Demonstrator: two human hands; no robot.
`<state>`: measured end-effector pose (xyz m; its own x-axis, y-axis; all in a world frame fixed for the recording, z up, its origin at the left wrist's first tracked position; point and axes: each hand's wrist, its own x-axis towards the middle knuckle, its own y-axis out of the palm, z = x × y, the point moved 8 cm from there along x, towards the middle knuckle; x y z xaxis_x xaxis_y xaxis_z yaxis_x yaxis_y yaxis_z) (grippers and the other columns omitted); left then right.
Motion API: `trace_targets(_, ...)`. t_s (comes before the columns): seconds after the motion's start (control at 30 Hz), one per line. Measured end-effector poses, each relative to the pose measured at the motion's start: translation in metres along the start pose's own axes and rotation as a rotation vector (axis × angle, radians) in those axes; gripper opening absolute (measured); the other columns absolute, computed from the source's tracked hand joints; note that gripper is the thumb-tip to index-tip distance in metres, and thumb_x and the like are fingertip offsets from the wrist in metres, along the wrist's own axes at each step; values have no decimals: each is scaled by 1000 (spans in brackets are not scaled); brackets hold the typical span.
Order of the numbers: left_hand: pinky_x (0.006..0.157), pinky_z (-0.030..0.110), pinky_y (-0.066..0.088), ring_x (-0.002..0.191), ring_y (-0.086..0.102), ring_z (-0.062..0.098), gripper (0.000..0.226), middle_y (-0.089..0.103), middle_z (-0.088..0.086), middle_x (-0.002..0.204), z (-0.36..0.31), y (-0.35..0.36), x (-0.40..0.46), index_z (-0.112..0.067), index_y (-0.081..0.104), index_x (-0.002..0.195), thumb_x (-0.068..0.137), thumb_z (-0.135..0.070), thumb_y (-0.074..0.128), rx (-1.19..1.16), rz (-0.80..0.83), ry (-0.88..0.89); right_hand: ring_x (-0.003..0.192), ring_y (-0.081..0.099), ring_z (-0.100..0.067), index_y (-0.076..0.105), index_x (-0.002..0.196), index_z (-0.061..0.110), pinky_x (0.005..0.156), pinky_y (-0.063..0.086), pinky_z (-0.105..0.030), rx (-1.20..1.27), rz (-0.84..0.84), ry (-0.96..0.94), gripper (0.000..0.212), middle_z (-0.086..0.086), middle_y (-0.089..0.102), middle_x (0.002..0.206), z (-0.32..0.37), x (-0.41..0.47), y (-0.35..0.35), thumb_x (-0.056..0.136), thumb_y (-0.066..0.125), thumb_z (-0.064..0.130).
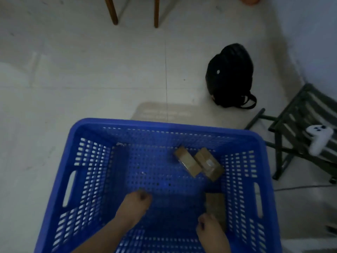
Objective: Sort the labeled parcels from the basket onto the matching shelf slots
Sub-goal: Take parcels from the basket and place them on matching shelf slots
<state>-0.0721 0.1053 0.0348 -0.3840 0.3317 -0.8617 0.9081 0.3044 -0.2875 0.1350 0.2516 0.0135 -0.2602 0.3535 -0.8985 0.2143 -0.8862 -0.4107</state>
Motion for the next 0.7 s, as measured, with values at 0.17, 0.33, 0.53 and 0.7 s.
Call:
trace_targets(0.17,54,26,39,56,49,17,30,57,4,62,52,16,59,-9,56,65,94,-10,48,-191,2,-90,122,43,-18,34,136,13,94,43,-29,18,-46,-42,41,-6,34,139,8,77,19,99,41,29)
trace_targets(0.33,57,26,41,62,54,18,25,60,7,70,66,15,111,-10,55,73,97,-16,50,-241,-47,-81,137,27,-26,6,148,7,102,41,-32,-119,-395,-97,73,-12,13,154,32,129,-33,95,51,30)
trace_targets(0.53,56,19,41,67,54,15,25,59,6,79,63,29,143,-13,53,76,99,-19,47,-220,0,-38,132,33,-33,2,150,11,102,40,-42,-19,-439,-80,93,-13,15,153,37,200,-43,86,66,33)
trace_targets(0.7,58,21,42,69,52,16,23,58,5,81,49,41,143,-10,53,81,99,-22,46,-200,29,-21,123,39,-27,31,129,10,92,45,-35,-188,-519,-66,61,-10,36,133,49,192,-31,84,67,29)
